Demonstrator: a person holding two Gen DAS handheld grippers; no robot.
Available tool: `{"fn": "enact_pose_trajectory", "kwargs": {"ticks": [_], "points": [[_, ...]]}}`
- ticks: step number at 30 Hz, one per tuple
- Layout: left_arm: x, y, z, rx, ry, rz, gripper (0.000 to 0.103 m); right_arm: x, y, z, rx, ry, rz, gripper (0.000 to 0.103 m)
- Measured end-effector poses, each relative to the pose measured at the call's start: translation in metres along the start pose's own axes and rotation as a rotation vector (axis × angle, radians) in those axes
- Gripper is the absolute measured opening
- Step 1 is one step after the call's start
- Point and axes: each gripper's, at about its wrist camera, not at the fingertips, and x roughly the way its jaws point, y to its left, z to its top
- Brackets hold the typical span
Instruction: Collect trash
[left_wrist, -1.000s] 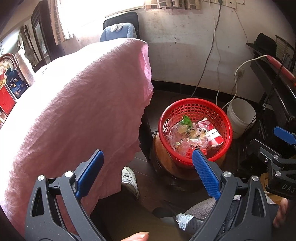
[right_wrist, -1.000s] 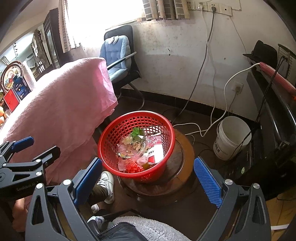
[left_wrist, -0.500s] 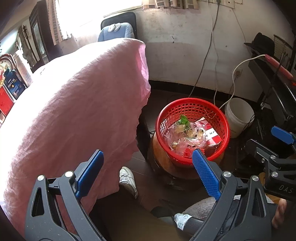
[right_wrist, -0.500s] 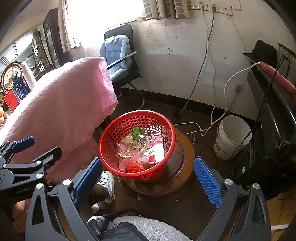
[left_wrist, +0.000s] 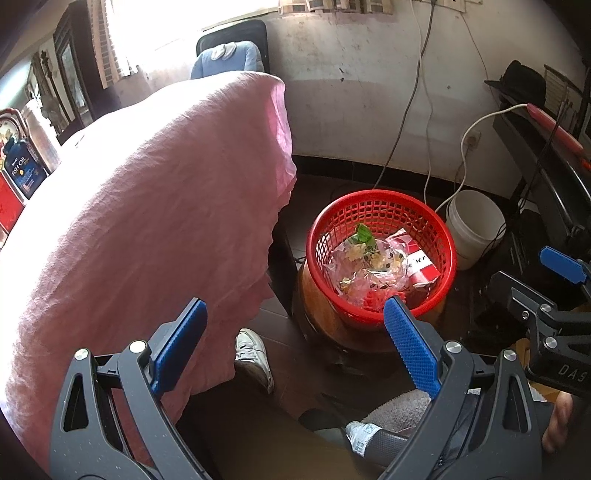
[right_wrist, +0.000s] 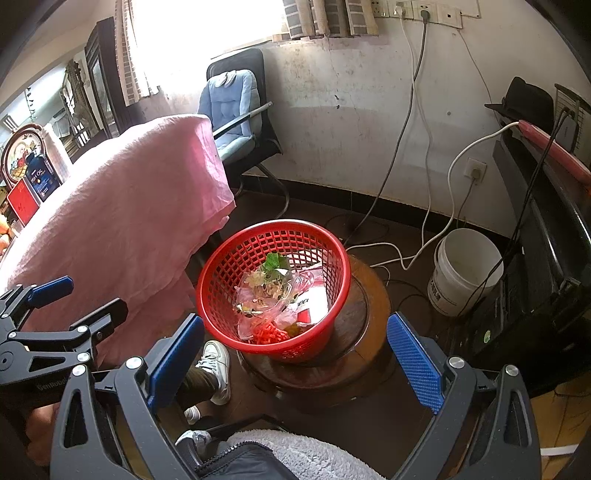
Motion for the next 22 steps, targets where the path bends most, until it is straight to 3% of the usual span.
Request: {"fn": "enact_pose_trajectory", "kwargs": {"ticks": [22], "points": [[0.0009, -0.0063, -0.0015, 0.023, 0.006, -0.011, 0.093, 0.0002, -0.0011, -0.0016, 0.019, 0.001, 0.007, 0.097]]}}
